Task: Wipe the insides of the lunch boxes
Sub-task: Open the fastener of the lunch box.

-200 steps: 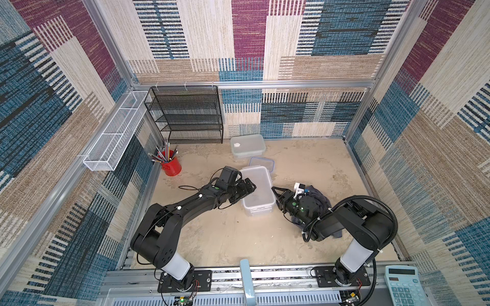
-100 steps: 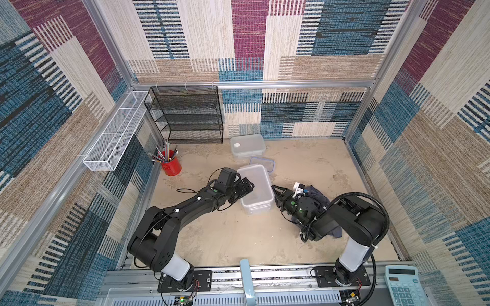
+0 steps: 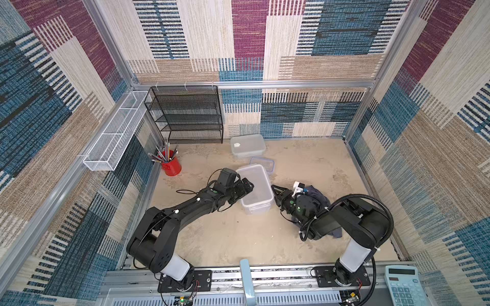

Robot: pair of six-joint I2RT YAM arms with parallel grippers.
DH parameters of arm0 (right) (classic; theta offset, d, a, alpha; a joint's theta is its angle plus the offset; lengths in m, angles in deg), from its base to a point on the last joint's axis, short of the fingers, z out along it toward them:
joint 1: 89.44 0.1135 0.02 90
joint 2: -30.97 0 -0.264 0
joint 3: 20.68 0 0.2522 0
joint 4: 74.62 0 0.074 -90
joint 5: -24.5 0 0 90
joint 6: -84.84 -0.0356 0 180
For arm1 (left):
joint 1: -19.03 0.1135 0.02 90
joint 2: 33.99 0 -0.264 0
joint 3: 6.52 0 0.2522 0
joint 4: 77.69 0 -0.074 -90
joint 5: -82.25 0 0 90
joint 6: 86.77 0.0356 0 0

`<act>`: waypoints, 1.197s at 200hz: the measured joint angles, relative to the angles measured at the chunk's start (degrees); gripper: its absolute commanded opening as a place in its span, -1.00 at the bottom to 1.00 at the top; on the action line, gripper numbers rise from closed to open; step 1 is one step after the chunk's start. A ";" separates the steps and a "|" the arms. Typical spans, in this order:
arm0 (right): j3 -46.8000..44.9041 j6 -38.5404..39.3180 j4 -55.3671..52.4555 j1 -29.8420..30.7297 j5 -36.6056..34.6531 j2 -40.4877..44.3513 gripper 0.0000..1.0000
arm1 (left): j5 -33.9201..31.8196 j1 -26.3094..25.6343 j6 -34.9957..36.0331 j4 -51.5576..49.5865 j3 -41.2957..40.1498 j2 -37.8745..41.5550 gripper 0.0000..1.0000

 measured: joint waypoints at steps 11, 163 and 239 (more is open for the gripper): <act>0.46 0.68 -1.88 0.04 -0.33 0.79 -1.00 | -0.22 0.00 0.00 0.09 -0.04 0.07 0.75; 5.99 11.47 -22.99 1.60 -5.44 7.78 -0.78 | 0.28 -0.26 0.28 -1.70 -0.46 0.17 0.75; 1.88 10.56 -23.61 1.92 -2.51 10.69 0.32 | 2.29 -0.57 0.28 -0.96 -1.07 0.24 0.74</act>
